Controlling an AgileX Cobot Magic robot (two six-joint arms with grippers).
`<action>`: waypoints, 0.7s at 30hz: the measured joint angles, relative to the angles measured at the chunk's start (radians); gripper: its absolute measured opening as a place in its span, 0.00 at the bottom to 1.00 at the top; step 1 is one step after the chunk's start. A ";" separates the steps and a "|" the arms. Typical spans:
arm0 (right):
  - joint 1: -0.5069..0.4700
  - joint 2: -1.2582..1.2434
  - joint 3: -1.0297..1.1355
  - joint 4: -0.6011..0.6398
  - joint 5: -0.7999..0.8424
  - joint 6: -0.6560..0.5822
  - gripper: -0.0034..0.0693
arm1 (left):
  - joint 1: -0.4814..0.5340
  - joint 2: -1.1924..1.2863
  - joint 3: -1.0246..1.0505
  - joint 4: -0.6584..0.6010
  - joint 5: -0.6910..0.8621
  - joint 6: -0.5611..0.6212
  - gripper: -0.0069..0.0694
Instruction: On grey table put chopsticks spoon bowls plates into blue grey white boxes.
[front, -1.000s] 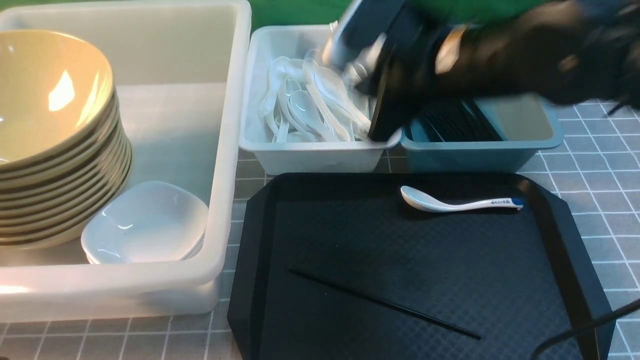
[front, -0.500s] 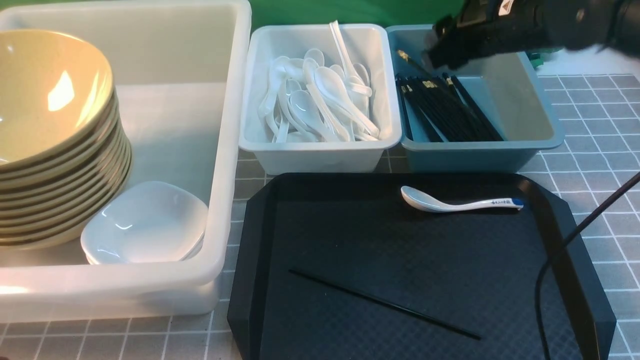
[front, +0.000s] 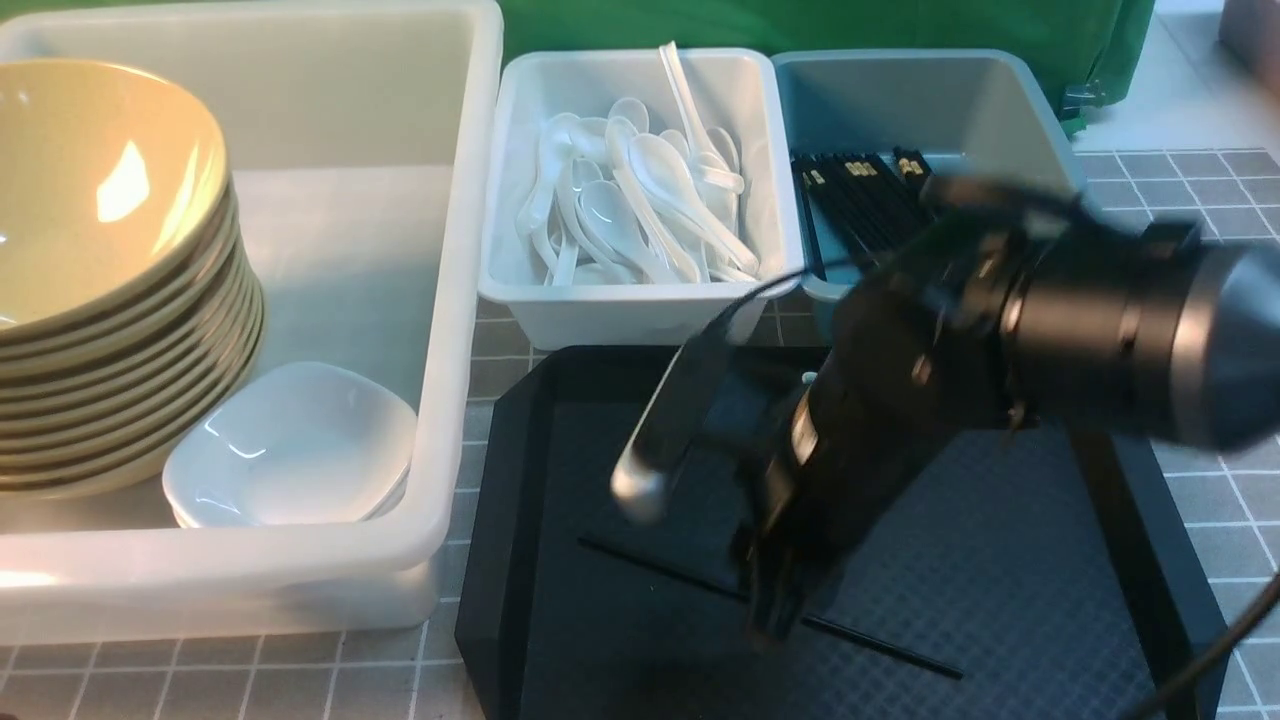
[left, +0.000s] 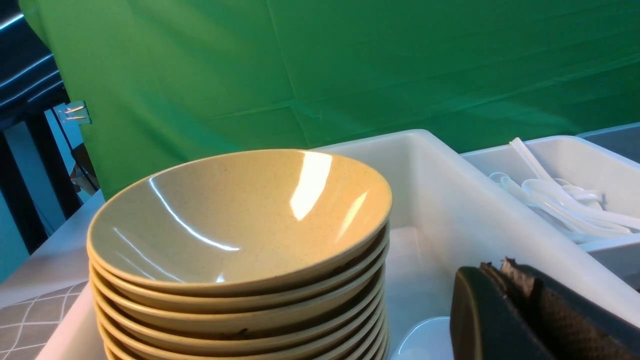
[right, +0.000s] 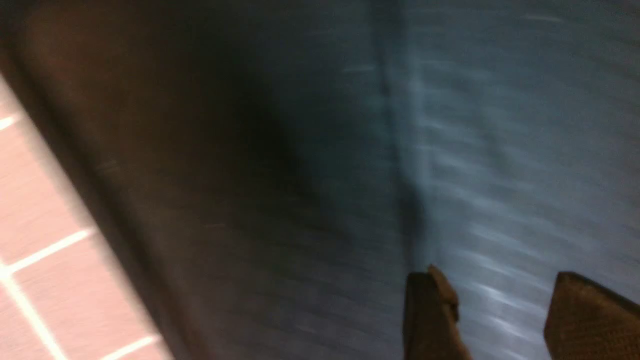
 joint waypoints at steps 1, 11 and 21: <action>0.014 0.011 0.012 0.007 -0.042 -0.009 0.53 | 0.000 0.000 0.000 0.000 0.000 0.000 0.08; -0.002 0.143 0.005 0.016 -0.152 -0.014 0.36 | 0.000 0.000 0.000 0.000 0.000 0.000 0.08; -0.010 -0.036 -0.135 -0.020 -0.057 -0.026 0.12 | 0.000 0.000 0.000 0.000 -0.001 0.000 0.08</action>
